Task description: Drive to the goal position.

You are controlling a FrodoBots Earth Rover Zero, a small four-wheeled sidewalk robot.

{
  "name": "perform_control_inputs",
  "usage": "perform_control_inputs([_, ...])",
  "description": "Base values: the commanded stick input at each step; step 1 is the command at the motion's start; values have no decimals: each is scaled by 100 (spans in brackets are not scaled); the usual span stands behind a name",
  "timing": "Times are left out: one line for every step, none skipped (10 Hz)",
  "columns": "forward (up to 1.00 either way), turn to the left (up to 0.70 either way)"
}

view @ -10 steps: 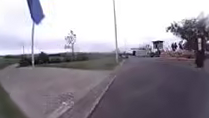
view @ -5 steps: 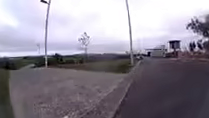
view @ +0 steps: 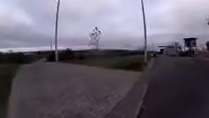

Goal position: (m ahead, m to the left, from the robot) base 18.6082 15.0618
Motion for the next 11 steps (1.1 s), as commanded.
perform_control_inputs([85, 34])
perform_control_inputs([85, 34])
perform_control_inputs([85, 34])
perform_control_inputs([85, 34])
perform_control_inputs([85, 28])
perform_control_inputs([85, 15])
perform_control_inputs([85, 1])
perform_control_inputs([85, 0])
perform_control_inputs([85, 0])
perform_control_inputs([85, 12])
perform_control_inputs([85, 28])
